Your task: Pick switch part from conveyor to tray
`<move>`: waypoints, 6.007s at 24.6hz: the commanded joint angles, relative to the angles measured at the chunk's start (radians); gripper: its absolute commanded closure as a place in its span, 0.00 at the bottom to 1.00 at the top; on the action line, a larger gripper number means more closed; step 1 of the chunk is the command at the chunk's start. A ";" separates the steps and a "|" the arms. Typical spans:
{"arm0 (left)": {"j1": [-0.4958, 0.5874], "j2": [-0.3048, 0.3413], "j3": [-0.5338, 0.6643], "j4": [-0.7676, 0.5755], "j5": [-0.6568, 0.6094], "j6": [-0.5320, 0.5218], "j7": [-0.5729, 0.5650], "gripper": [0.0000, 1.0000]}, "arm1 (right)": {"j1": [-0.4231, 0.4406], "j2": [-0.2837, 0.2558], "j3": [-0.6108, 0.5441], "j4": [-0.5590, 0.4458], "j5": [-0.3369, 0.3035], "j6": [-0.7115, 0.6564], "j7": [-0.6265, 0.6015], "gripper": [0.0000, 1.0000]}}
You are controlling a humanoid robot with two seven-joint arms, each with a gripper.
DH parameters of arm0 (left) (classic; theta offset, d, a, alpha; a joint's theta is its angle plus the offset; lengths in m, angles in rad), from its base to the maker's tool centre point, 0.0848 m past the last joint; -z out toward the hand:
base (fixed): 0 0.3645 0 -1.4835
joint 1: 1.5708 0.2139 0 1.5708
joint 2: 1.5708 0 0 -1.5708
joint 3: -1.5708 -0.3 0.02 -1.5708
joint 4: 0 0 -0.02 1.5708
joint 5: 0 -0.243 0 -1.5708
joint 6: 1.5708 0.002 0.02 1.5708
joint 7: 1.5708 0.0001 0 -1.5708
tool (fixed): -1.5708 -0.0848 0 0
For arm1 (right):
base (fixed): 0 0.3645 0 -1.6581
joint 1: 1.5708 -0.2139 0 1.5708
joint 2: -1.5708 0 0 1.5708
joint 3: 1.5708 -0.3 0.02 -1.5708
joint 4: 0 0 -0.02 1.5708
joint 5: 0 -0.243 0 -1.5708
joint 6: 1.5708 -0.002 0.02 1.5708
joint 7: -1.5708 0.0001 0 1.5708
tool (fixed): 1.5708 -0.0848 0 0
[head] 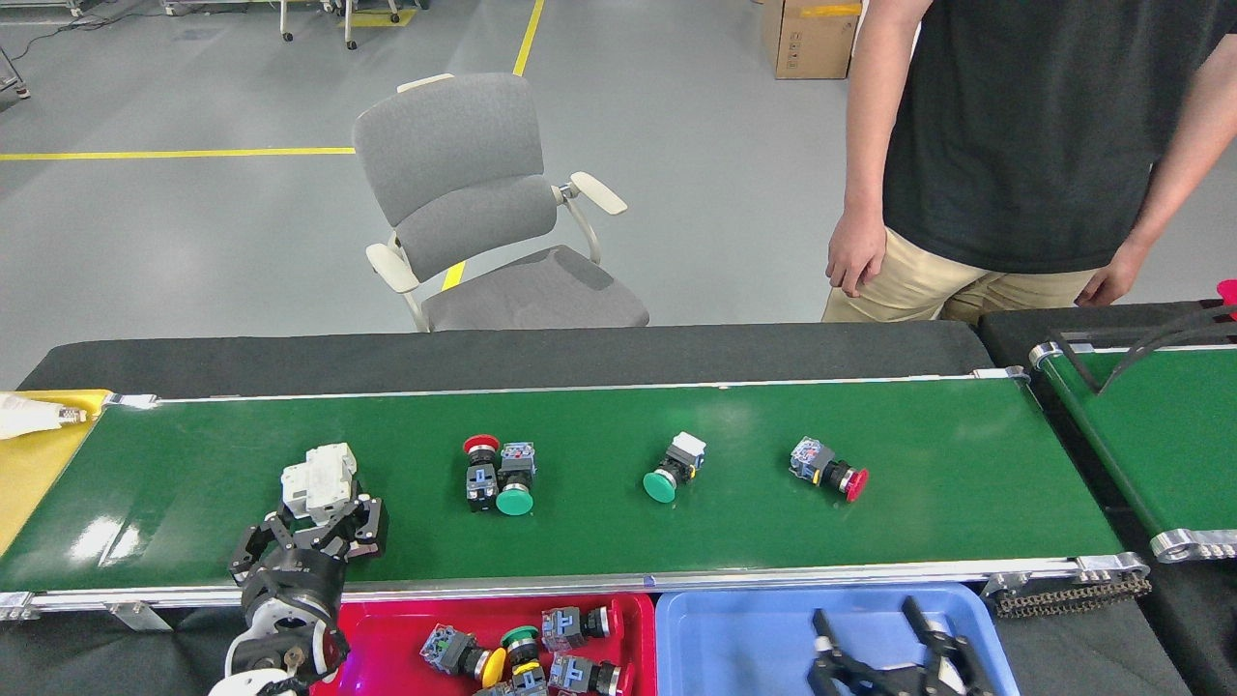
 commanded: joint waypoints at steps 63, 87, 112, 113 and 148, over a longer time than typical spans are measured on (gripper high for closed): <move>-0.038 0.162 0.245 0.205 0.083 -0.282 0.046 0.01 | -0.134 -0.135 0.067 0.032 -0.046 0.237 -0.001 0.01; -0.211 0.285 0.234 0.554 0.087 0.081 0.064 0.40 | -0.118 -0.152 0.048 0.046 -0.047 0.121 0.003 0.01; 0.378 -0.095 0.205 -0.233 0.097 -0.675 0.147 0.00 | -0.118 -0.152 0.002 0.039 -0.049 0.129 0.000 0.01; 0.376 -0.095 0.209 -0.231 0.097 -0.675 0.147 0.00 | -0.117 -0.152 0.001 0.039 -0.049 0.129 0.002 0.01; -0.151 0.426 0.341 0.629 0.089 -0.301 0.161 0.00 | -0.131 -0.158 0.042 0.045 -0.046 0.105 0.008 0.01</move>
